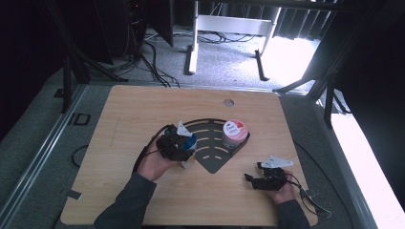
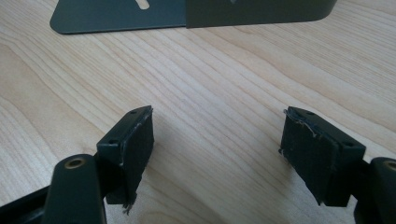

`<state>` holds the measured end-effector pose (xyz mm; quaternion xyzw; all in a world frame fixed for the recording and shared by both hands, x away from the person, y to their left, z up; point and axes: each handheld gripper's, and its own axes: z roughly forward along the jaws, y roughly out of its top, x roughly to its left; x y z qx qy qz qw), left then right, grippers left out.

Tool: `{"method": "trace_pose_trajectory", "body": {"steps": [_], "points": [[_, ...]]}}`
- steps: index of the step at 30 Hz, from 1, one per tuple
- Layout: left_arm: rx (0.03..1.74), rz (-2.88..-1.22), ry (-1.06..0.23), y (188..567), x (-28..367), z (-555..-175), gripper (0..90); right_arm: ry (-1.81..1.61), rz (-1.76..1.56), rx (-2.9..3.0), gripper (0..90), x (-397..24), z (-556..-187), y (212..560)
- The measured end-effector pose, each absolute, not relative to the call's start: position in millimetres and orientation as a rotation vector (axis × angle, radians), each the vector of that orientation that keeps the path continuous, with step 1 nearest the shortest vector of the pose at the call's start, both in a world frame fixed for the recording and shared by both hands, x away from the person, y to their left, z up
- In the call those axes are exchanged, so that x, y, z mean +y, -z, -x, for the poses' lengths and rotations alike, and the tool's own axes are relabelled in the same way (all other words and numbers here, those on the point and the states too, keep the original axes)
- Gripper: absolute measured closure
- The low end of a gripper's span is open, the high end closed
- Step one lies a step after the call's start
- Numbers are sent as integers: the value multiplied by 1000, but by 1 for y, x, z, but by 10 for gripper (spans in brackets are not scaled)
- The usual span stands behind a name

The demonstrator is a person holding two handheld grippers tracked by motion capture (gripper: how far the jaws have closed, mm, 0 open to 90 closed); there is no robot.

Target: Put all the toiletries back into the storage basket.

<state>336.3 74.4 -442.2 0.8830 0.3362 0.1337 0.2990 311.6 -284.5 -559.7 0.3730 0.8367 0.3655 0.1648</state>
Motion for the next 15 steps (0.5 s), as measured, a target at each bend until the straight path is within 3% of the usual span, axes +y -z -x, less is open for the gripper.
{"method": "trace_pose_trajectory", "body": {"steps": [15], "points": [[874, -2465, -350, 452, 59, -347, 493, -1041, -1062, 2385, 251, -285, -312, 560]]}}
